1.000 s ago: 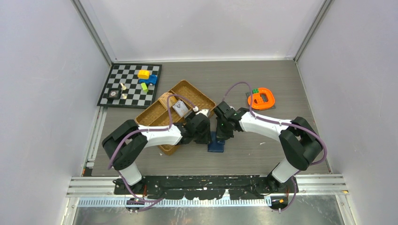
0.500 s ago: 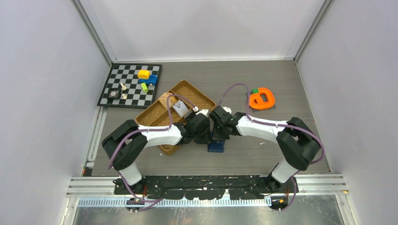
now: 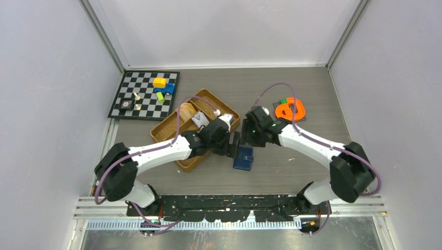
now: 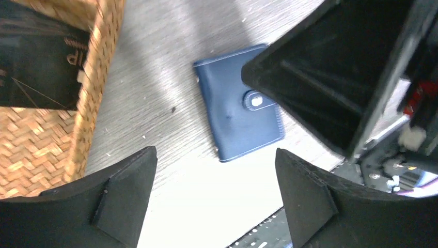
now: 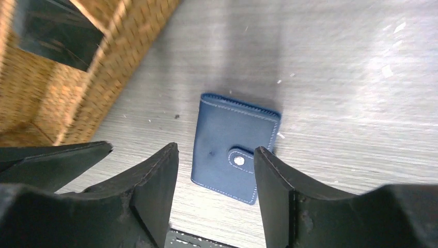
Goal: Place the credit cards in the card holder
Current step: Close the card holder at the center of the board, then reset both arms
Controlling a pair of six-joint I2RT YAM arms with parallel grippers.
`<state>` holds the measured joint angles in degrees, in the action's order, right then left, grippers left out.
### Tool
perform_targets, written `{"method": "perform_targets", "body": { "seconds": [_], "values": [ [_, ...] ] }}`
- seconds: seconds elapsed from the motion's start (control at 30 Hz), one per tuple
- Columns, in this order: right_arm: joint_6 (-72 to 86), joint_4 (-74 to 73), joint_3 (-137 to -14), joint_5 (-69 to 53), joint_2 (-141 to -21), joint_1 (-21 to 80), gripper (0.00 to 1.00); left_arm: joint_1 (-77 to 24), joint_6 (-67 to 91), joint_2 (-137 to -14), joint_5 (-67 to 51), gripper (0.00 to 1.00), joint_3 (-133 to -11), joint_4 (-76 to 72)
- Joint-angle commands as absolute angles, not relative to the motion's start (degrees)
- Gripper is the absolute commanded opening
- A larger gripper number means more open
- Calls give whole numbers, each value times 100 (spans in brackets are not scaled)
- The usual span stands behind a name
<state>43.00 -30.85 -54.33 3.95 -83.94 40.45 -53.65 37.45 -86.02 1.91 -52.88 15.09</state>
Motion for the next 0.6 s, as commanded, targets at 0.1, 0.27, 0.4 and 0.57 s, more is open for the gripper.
{"method": "perform_targets", "body": {
  "seconds": [0.1, 0.27, 0.4, 0.57],
  "values": [
    [3312, -3513, -5848, 241, -7394, 2922, 64, -4270, 3102, -7915, -260, 92, -6090, 2455],
    [2995, -3726, -5871, 519, -6512, 1935, 65, -3038, 2844, -6982, -262, 96, -6268, 3074],
    [2652, -3568, -5740, 1246, -5584, 1732, 67, -2526, 2428, -5960, 1065, 100, -6323, 3584],
    [2330, -2928, -5206, 1946, -4498, 1731, 67, -2526, 1914, -4565, 2209, 100, -5933, 3877]
  ]
}}
